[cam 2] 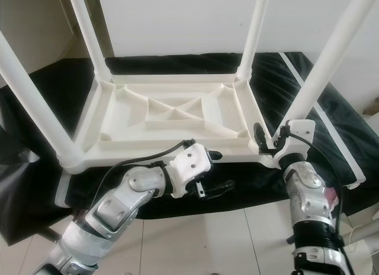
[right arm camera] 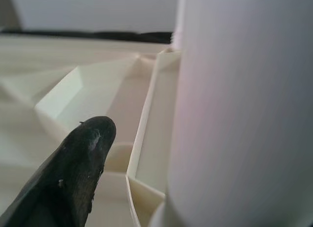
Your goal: Building children table
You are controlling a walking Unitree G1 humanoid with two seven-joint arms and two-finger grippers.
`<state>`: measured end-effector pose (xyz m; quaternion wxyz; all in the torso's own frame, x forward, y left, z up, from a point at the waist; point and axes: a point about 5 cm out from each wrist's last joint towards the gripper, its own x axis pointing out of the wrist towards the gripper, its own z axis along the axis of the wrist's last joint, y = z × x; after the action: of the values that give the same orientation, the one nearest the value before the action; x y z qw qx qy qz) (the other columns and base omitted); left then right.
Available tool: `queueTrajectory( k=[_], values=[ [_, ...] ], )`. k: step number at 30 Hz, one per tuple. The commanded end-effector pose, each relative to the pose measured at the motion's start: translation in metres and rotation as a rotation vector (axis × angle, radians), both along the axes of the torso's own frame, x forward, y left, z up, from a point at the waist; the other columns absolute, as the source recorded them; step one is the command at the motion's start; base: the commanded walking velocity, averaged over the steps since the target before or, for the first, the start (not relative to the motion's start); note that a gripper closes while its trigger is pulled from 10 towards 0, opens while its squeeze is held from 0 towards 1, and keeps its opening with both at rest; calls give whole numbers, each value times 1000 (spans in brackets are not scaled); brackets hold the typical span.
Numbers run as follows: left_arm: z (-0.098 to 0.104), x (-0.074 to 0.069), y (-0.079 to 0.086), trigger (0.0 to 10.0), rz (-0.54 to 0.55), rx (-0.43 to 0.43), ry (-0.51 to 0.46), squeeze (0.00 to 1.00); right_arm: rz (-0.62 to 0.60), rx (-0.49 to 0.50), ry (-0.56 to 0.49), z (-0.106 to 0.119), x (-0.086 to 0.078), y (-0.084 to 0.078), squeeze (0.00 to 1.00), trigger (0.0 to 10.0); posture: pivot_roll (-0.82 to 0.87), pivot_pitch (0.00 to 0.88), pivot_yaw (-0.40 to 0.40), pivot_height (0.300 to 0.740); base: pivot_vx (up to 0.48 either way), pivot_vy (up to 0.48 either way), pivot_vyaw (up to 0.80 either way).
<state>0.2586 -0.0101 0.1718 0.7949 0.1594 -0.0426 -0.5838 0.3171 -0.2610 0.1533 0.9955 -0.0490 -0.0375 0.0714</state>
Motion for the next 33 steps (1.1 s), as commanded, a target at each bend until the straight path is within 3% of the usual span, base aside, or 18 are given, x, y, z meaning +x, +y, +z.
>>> queueTrajectory(
  k=[1, 5, 6, 7, 8, 9, 10, 11, 29, 30, 31, 32, 33],
  values=[
    [-3, 2, -2, 10000, 16, 22, 7, 0, 53, -27, 0, 2, 2, 3, 0, 10000, -62, 28, 8, 740, 0, 0, 0],
    [-4, 3, -5, 10000, 30, 25, 8, 0, 107, -99, 12, 4, 2, -1, 0, 9804, -59, 23, 9, 740, 0, 0, 0],
    [-4, 2, -5, 10000, 29, 25, 6, 0, 115, -109, 17, 4, 2, -2, 0, 6627, -58, 22, 10, 740, 0, 0, 0],
    [-4, 2, -5, 10000, 29, 25, 6, 0, 115, -109, 17, 4, 2, -2, 0, 6627, -58, 22, 10, 740, 0, 0, 0],
    [-4, 2, -5, 10000, 28, 26, 4, 0, 119, -115, 21, 3, 1, -3, 0, 4314, -58, 22, 10, 740, 0, 0, 0],
    [-4, 2, -5, 10000, 28, 26, 4, 0, 119, -115, 21, 3, 1, -3, 0, 4314, -58, 22, 10, 740, 0, 0, 0],
    [-3, 2, -5, 10000, 28, 26, 2, 0, 124, -111, 27, 3, 1, -4, 0, 2667, -57, 21, 11, 740, 0, 0, 0],
    [-3, 2, -5, 10000, 29, 26, -2, 0, 133, -111, 35, 1, 1, -6, 0, 0, -55, 20, 12, 740, 0, 0, 0],
    [1, 2, -3, 10000, 30, 18, -14, 0, 66, -45, 100, -21, -10, -15, 0, 0, -63, 18, 18, 740, 0, 0, 0],
    [1, 1, -3, 10000, 29, 18, -15, 0, 53, -31, 105, -23, -10, -14, 0, 3725, -65, 20, 19, 740, 0, 0, 0],
    [1, 1, -3, 10000, 28, 18, -15, 0, 40, -20, 109, -25, -11, -14, 0, 4275, -65, 20, 19, 740, 0, 0, 0],
    [2, 1, -3, 10000, 27, 17, -16, 0, 28, -11, 114, -26, -10, -14, 0, 6353, -66, 22, 20, 740, 0, 0, 0],
    [2, 1, -3, 10000, 26, 17, -16, 0, 21, -6, 117, -27, -10, -14, 0, 6353, -67, 22, 21, 740, 0, 0, 0]
  ],
)
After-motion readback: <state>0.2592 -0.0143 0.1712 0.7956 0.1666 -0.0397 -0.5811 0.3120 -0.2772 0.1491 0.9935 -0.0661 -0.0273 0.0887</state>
